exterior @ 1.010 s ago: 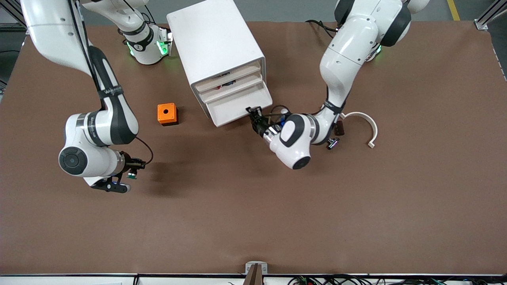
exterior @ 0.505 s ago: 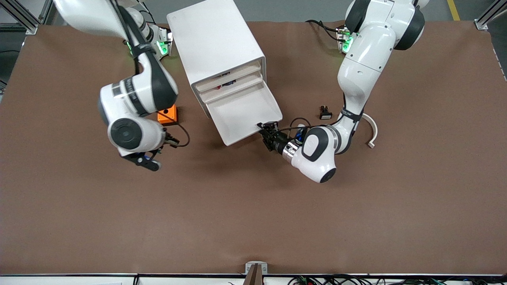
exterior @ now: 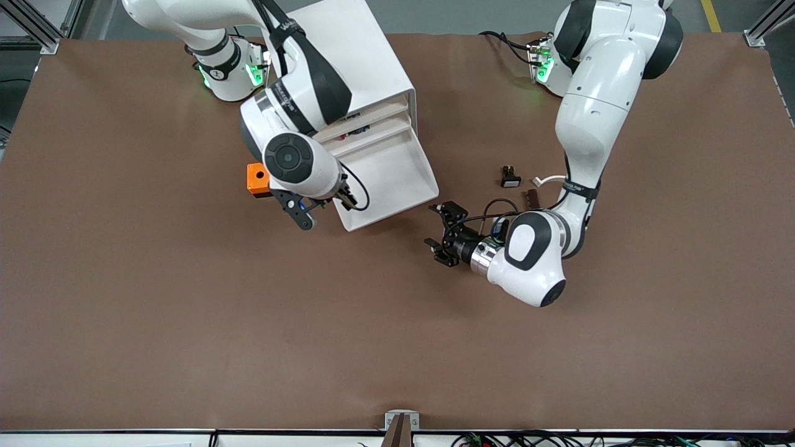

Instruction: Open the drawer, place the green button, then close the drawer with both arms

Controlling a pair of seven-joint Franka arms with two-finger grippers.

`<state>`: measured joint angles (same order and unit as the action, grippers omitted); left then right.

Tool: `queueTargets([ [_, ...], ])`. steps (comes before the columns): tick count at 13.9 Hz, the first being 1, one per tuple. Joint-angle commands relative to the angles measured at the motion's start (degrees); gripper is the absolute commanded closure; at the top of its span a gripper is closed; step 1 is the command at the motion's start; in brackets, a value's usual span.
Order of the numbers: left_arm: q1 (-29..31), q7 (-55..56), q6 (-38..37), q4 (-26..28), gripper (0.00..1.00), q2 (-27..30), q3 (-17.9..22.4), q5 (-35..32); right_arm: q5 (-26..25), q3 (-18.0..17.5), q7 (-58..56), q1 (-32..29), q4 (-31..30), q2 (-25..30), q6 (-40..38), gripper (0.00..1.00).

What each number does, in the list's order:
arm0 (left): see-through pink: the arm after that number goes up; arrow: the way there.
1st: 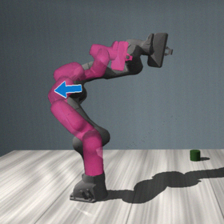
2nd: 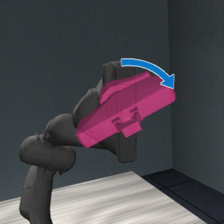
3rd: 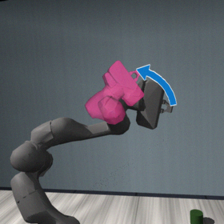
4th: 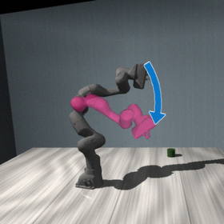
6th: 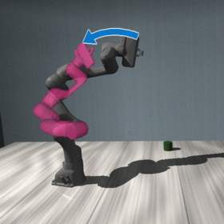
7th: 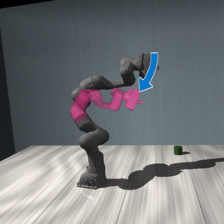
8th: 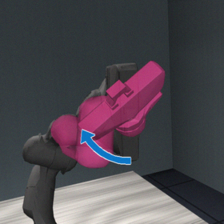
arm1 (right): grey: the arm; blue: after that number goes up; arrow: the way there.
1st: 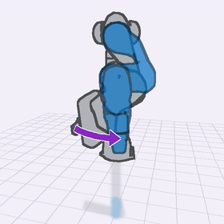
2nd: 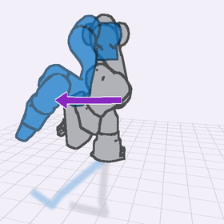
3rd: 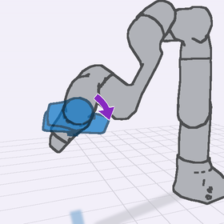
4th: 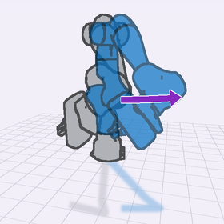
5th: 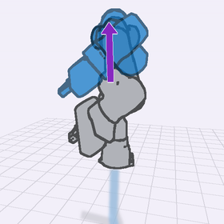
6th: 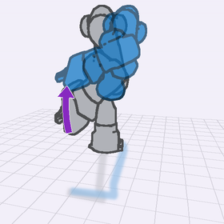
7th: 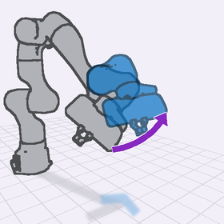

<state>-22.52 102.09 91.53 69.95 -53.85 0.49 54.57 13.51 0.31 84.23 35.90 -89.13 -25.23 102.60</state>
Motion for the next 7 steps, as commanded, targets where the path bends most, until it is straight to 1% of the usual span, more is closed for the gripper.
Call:
queueTargets([
  [1,0.5,-5.6,-1.2,-1.0,0.0,3.2,3.8,-1.7,1.4,0.6,10.8,4.9,0.1,-1.7,5.9,0.76],
  [2,0.2,-8.0,-1.2,-1.5,0.0,4.4,6.5,-3.3,1.4,0.6,13.4,6.6,0.0,-3.1,8.3,0.76],
  [3,0.2,-11.4,-1.2,-1.6,0.0,5.4,8.2,-6.2,1.4,0.6,14.5,7.8,-0.2,-4.0,10.3,0.76],
  [5,0.6,-17.9,-1.2,-1.6,0.0,7.6,8.3,-14.6,1.5,0.6,14.6,8.5,-1.1,-5.2,12.7,0.76],
  [7,0.7,-28.3,-0.7,-1.6,0.0,9.2,8.5,-23.8,1.4,0.6,14.6,8.3,-2.8,-5.3,13.8,0.76],
])
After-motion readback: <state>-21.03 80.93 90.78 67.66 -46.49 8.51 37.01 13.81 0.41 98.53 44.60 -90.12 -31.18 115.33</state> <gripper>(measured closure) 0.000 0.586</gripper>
